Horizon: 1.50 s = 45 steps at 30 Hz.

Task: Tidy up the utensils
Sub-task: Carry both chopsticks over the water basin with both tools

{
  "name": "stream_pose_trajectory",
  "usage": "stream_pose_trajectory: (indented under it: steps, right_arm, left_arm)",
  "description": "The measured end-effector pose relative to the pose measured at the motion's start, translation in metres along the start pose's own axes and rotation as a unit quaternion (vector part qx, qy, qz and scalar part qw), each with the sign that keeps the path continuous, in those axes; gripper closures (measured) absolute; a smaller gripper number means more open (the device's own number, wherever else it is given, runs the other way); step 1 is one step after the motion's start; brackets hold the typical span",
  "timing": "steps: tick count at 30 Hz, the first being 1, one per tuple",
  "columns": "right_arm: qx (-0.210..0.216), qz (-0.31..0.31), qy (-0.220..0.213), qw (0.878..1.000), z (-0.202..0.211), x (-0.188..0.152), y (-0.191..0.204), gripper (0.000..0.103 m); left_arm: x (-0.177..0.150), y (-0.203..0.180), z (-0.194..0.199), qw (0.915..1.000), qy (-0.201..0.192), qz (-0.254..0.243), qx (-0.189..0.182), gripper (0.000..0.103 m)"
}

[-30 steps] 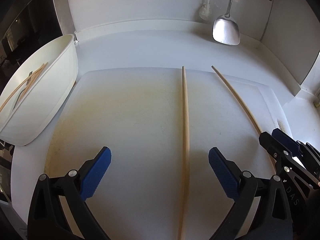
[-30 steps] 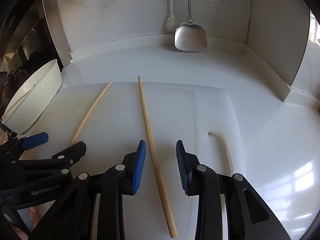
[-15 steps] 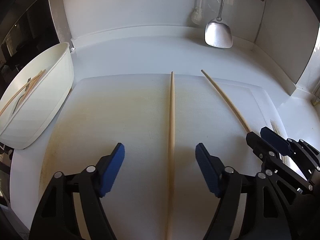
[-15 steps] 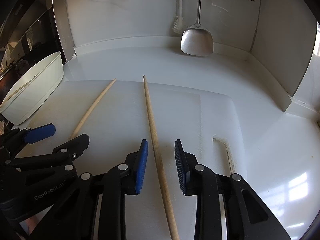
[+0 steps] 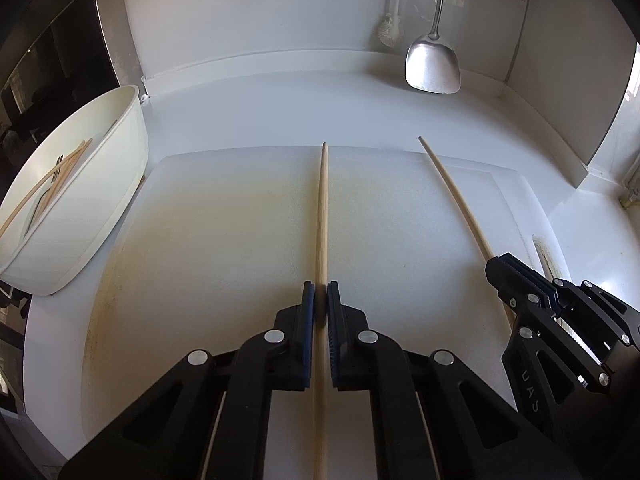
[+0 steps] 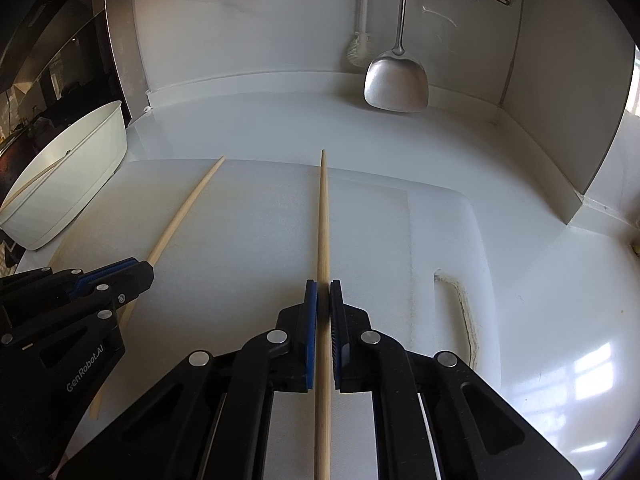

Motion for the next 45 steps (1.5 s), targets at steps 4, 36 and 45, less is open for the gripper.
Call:
stream_pose_trajectory:
  steps: [4, 36, 45]
  right_arm:
    - [-0.003, -0.008, -0.002, 1.0, 0.003, -0.002, -0.001, 0.097]
    - [0.084, 0.017, -0.084, 0.993, 0.065, 0.083, 0.106, 0.097]
    - [0.081, 0.003, -0.092, 0.992, 0.056, 0.114, 0.189, 0.097]
  left_arm:
    - [-0.002, 0.007, 0.003, 1.0, 0.002, 0.005, 0.002, 0.096]
    - [0.061, 0.14, 0.109, 0.9914, -0.067, 0.072, 0.087, 0.096]
    - [0.081, 0.235, 0.111, 0.9907, -0.076, 0.064, 0.093, 0.096]
Point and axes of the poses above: each gripper's, at about its wrist camera, not at the fingertips, and z roughly against the way its jaws point, y to its left, x to its top, the point moved 4 cm from there along -z, roughly the way its jaws point, and after that the axes turned 12 degrees about -y, right-handed, at the moved point
